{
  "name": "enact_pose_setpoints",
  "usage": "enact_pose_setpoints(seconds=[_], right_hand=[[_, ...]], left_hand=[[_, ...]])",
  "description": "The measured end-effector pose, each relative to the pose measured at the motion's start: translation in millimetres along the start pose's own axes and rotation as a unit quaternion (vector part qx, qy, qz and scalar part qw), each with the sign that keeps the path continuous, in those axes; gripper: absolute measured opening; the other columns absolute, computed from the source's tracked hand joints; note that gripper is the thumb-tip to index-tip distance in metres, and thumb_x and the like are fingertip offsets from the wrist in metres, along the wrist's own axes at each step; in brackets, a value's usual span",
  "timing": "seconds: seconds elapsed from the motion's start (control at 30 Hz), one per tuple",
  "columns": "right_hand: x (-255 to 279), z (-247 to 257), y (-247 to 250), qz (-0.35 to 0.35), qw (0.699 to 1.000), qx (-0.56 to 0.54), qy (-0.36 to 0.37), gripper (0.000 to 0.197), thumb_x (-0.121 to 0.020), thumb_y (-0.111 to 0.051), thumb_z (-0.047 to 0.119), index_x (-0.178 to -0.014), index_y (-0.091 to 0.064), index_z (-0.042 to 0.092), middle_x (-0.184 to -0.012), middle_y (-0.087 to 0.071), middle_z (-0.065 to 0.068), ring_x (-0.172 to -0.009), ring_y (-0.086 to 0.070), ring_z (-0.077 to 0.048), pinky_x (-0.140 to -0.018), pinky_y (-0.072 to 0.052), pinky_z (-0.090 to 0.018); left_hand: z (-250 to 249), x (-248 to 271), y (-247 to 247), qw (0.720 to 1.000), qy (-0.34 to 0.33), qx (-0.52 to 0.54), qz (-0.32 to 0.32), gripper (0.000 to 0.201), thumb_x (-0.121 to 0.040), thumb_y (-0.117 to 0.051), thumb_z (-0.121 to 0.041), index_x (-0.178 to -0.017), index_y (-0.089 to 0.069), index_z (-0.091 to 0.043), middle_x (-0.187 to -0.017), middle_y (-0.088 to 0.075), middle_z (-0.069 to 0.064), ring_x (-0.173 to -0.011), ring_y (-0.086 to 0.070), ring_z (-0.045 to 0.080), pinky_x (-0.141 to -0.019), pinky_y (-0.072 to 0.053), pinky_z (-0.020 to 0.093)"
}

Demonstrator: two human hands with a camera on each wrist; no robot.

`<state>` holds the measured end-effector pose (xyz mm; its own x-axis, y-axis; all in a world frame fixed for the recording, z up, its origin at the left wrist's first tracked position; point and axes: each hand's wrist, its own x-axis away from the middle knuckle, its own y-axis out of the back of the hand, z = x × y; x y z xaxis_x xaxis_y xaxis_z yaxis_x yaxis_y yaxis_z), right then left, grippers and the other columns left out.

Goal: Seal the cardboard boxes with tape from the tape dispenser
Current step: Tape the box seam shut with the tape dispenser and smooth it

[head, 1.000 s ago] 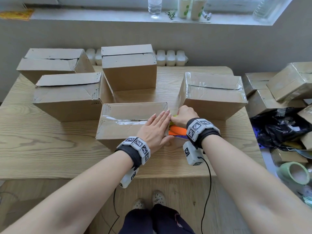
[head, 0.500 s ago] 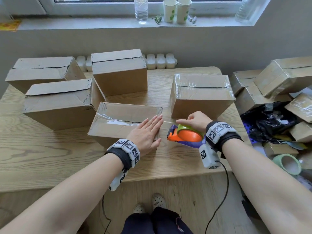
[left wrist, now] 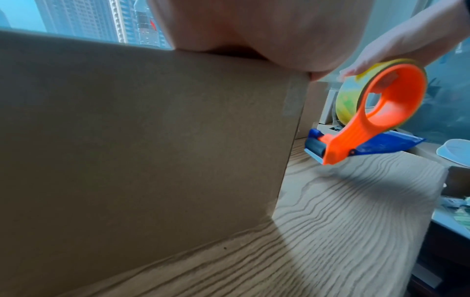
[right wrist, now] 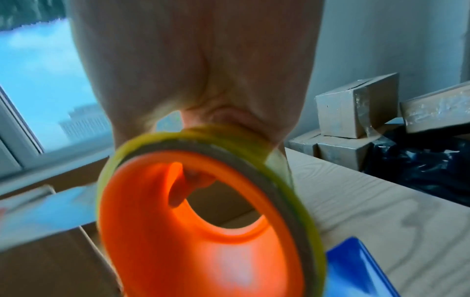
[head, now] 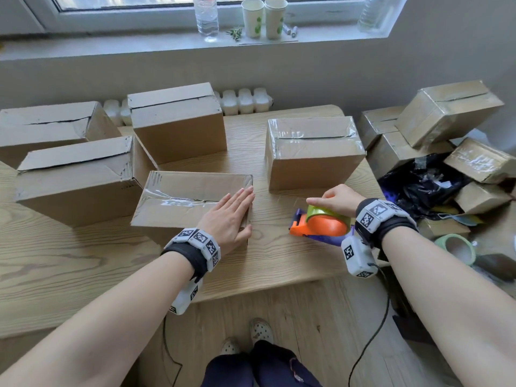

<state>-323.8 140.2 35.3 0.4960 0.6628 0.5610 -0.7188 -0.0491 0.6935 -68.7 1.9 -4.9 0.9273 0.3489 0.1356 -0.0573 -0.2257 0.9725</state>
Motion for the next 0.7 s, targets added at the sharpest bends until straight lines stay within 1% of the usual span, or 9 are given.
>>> enact_pose_setpoints(seconds=[0.07, 0.13, 0.23, 0.33, 0.43, 0.5, 0.57, 0.63, 0.7], right_hand=[[5, 3, 6, 0.016, 1.0, -0.019, 0.018, 0.047, -0.079, -0.067, 0.054, -0.069, -0.062, 0.008, -0.067, -0.044, -0.008, -0.065, -0.041, -0.019, -0.057, -0.032, -0.028], [9, 6, 12, 0.022, 0.998, -0.038, 0.039, 0.046, -0.08, -0.069, 0.048, -0.071, -0.066, 0.002, -0.064, -0.042, -0.007, -0.064, -0.038, -0.018, -0.056, -0.031, -0.027], [15, 12, 16, 0.011, 0.992, -0.105, 0.072, 0.041, -0.081, -0.07, 0.04, -0.06, -0.057, 0.007, -0.058, -0.035, -0.002, -0.057, -0.032, -0.014, -0.052, -0.026, -0.024], [17, 14, 17, -0.026, 0.984, -0.157, 0.081, 0.048, -0.077, -0.073, 0.042, -0.053, -0.046, 0.011, -0.051, -0.031, 0.003, -0.048, -0.03, -0.01, -0.047, -0.024, -0.02], [20, 15, 15, -0.042, 0.978, -0.191, 0.075, 0.052, -0.073, -0.076, 0.044, -0.048, -0.041, 0.016, -0.047, -0.032, 0.005, -0.043, -0.033, -0.008, -0.043, -0.027, -0.017], [21, 17, 12, -0.04, 0.974, -0.209, 0.08, 0.053, -0.07, -0.077, 0.046, -0.048, -0.039, 0.017, -0.05, -0.032, 0.003, -0.046, -0.033, -0.009, -0.045, -0.027, -0.017], [22, 20, 10, -0.044, 0.968, -0.229, 0.088, 0.051, -0.067, -0.078, 0.047, -0.049, -0.042, 0.016, -0.053, -0.035, 0.0, -0.049, -0.036, -0.011, -0.049, -0.029, -0.02], [23, 22, 8, -0.047, 0.963, -0.248, 0.093, 0.05, -0.066, -0.079, 0.047, -0.048, -0.043, 0.016, -0.052, -0.037, 0.001, -0.048, -0.036, -0.01, -0.049, -0.029, -0.02], [24, 24, 6, -0.052, 0.96, -0.256, 0.097, 0.05, -0.067, -0.08, 0.042, -0.048, -0.042, 0.017, -0.051, -0.037, 0.002, -0.046, -0.035, -0.008, -0.045, -0.028, -0.018]], left_hand=[[-4, -1, 0, 1.0, 0.008, 0.001, -0.005, 0.083, -0.077, -0.009, -0.052, -0.15, -0.006, -0.014, -0.158, 0.001, -0.002, -0.141, 0.008, 0.005, -0.114, 0.01, 0.026], [-7, -1, 0, 1.0, 0.017, 0.003, -0.004, 0.084, -0.074, -0.008, -0.049, -0.15, -0.007, -0.014, -0.158, 0.001, -0.002, -0.145, 0.003, 0.01, -0.115, 0.008, 0.03], [-8, 0, -1, 1.0, 0.02, 0.011, 0.001, 0.084, -0.071, -0.006, -0.047, -0.15, -0.002, -0.018, -0.157, 0.003, -0.005, -0.145, 0.003, 0.011, -0.116, 0.007, 0.033], [-8, -1, 0, 1.0, 0.02, 0.009, 0.004, 0.086, -0.069, -0.005, -0.047, -0.15, -0.001, -0.018, -0.158, 0.003, -0.003, -0.145, 0.002, 0.013, -0.116, 0.006, 0.033], [-8, -2, 1, 1.0, 0.02, 0.011, 0.011, 0.088, -0.067, -0.003, -0.048, -0.15, 0.001, -0.019, -0.158, 0.004, -0.003, -0.145, 0.005, 0.012, -0.115, 0.007, 0.033], [-8, -2, 1, 1.0, 0.018, 0.014, 0.012, 0.087, -0.068, -0.003, -0.048, -0.15, 0.002, -0.019, -0.157, 0.006, -0.003, -0.145, 0.006, 0.011, -0.116, 0.007, 0.033], [-7, -2, 0, 1.0, 0.018, 0.024, 0.01, 0.086, -0.069, -0.005, -0.048, -0.15, 0.003, -0.02, -0.157, 0.005, -0.004, -0.145, 0.006, 0.011, -0.116, 0.006, 0.034], [-6, -1, -1, 0.999, 0.019, 0.035, 0.007, 0.086, -0.069, -0.007, -0.048, -0.15, 0.002, -0.021, -0.158, 0.004, -0.005, -0.145, 0.005, 0.01, -0.117, 0.006, 0.034], [-6, 0, -1, 0.999, 0.021, 0.048, -0.001, 0.084, -0.07, -0.009, -0.047, -0.15, 0.001, -0.022, -0.157, 0.003, -0.006, -0.145, 0.005, 0.009, -0.117, 0.005, 0.033]])
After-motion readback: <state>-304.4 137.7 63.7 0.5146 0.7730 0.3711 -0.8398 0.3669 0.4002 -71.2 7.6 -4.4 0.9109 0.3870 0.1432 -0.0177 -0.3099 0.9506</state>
